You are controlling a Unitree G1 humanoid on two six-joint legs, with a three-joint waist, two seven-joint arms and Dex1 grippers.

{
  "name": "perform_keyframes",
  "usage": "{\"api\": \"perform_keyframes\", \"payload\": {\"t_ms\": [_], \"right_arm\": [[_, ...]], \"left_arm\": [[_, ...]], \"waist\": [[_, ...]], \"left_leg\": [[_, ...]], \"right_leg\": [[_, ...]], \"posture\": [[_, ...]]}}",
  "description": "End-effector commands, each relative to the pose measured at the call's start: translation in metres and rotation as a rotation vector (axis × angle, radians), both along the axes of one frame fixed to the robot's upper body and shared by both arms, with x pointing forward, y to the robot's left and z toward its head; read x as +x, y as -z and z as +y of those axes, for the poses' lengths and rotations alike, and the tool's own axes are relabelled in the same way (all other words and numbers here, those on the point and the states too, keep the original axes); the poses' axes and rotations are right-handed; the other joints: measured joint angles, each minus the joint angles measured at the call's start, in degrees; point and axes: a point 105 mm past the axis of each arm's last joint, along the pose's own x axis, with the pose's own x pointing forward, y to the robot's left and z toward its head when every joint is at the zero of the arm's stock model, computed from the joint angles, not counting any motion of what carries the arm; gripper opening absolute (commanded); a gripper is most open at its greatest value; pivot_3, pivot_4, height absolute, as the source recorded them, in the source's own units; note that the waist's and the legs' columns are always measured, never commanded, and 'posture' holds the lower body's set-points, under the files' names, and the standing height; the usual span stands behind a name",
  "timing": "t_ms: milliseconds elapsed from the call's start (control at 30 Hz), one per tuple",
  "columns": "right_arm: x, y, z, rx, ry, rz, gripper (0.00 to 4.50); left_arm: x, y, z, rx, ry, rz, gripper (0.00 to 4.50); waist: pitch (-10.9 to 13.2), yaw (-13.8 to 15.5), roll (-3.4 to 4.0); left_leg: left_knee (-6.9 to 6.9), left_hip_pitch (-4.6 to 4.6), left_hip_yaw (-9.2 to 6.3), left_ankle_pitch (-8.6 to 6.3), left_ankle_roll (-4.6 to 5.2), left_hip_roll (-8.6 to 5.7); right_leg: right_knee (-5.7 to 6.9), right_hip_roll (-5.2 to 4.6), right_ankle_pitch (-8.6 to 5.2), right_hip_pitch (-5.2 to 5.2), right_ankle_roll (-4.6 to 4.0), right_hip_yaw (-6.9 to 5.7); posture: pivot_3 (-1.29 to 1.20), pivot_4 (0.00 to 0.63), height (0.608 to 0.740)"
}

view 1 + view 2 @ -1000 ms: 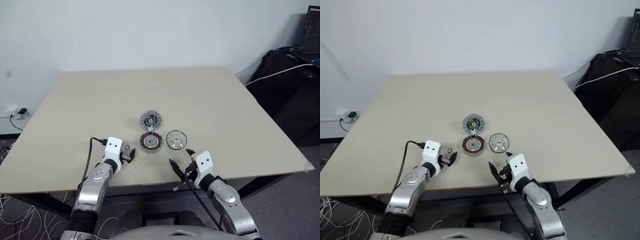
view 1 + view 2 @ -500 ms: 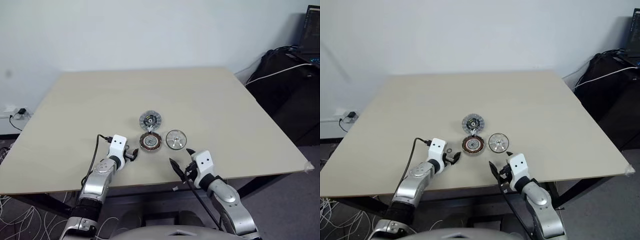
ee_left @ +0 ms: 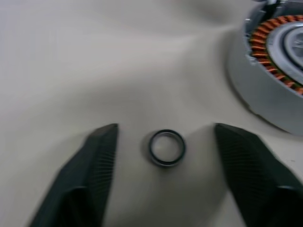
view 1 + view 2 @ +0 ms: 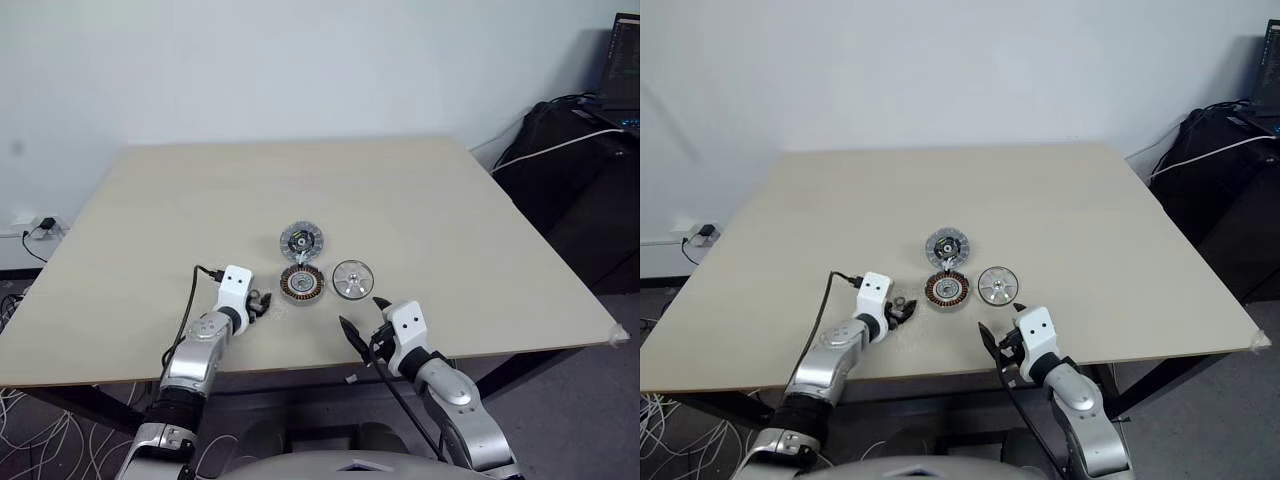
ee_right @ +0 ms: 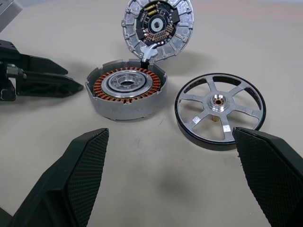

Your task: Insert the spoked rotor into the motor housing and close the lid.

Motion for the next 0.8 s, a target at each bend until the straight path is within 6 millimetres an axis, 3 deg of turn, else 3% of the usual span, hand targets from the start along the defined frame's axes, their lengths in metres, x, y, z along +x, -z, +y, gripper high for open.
{"api": "perform_keyframes", "payload": {"t_ms": [33,200,500,800], "right_arm": [[0.005,-0.013,0.001,0.012,0.003,-0.057,4.50],[0.005,-0.013,0.001,0.013,0.003,-0.057,4.50],[0.004,-0.013,0.002,0.011,-0.002,-0.056,4.50],[0.004,-0.012,0.002,0.008,-0.005,-0.050,4.50]], "left_arm": [[0.001,0.003,0.000,0.021,0.009,0.018,2.24],[0.000,0.003,0.003,0.045,0.013,0.022,0.66],[-0.002,-0.001,0.008,0.043,-0.016,-0.005,0.67],[0.001,-0.048,-0.015,-0.038,0.029,-0.174,0.67]], "waist": [[0.00,0.02,-0.01],[-0.01,0.06,-0.01],[-0.03,-0.04,-0.03],[0.05,0.17,-0.18]], "left_leg": [[0.00,0.00,0.00,0.00,0.00,-0.01],[0.00,-0.02,0.00,-0.01,0.00,-0.02],[0.00,-0.01,0.00,-0.03,-0.04,-0.01],[-0.01,-0.12,-0.03,-0.05,-0.07,0.00]], "right_leg": [[-0.01,0.00,0.00,0.00,0.00,0.00],[-0.03,-0.01,0.00,-0.01,-0.01,0.01],[-0.03,-0.01,0.00,-0.01,-0.01,0.02],[-0.04,-0.04,0.01,-0.10,-0.02,0.01]], "posture": [[0.00,0.000,0.740],[0.00,0.000,0.740],[0.00,0.000,0.740],[0.00,0.000,0.740]]}}
